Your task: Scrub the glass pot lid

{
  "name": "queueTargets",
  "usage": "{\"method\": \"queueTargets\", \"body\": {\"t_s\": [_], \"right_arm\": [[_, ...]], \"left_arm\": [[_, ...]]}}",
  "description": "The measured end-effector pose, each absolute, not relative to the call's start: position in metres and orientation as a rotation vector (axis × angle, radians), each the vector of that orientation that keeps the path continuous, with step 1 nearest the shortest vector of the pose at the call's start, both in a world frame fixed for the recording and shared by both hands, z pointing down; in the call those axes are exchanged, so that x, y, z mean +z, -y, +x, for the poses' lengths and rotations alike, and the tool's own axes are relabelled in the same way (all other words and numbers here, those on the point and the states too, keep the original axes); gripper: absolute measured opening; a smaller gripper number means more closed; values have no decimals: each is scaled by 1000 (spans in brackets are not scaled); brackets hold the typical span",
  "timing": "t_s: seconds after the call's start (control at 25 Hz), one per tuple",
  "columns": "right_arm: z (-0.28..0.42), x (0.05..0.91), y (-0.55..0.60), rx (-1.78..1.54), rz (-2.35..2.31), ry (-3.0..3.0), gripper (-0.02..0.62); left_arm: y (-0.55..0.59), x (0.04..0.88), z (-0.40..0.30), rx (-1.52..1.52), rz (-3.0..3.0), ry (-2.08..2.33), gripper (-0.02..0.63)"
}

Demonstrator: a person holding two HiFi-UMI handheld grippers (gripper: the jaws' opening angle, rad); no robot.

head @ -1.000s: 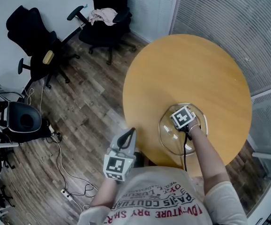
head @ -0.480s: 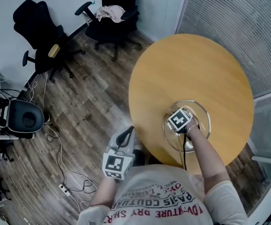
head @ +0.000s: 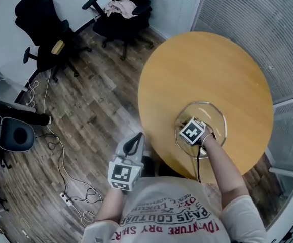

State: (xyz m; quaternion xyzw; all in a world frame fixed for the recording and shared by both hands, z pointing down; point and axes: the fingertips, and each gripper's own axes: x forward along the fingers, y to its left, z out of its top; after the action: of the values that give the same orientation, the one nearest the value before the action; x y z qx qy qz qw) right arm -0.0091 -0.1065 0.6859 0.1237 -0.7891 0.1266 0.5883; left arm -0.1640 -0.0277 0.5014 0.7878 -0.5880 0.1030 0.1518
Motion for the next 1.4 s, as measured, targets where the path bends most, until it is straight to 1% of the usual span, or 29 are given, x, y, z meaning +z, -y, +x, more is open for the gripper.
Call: {"method": "queueTargets", "body": {"t_s": [0.28, 0.6, 0.8, 1.0, 1.2, 1.4], "right_arm": [[-2, 689, 64, 349, 170, 1859, 55], [12, 681, 40, 284, 60, 1899, 55], [19, 679, 24, 231, -11, 1930, 55], [37, 679, 0, 245, -66, 1932, 55], [50, 677, -14, 256, -63, 1967, 55], [62, 663, -11, 269, 54, 2098, 55]], "left_arm": [[16, 507, -147, 310, 2255, 1664, 9], [8, 516, -117, 313, 2221, 1661, 8], [3, 519, -113, 310, 2187, 1689, 8], [2, 515, -99, 318, 2196, 1699, 9], [9, 510, -83, 317, 2223, 1690, 9], [20, 503, -63, 332, 2272, 1667, 9]]}}
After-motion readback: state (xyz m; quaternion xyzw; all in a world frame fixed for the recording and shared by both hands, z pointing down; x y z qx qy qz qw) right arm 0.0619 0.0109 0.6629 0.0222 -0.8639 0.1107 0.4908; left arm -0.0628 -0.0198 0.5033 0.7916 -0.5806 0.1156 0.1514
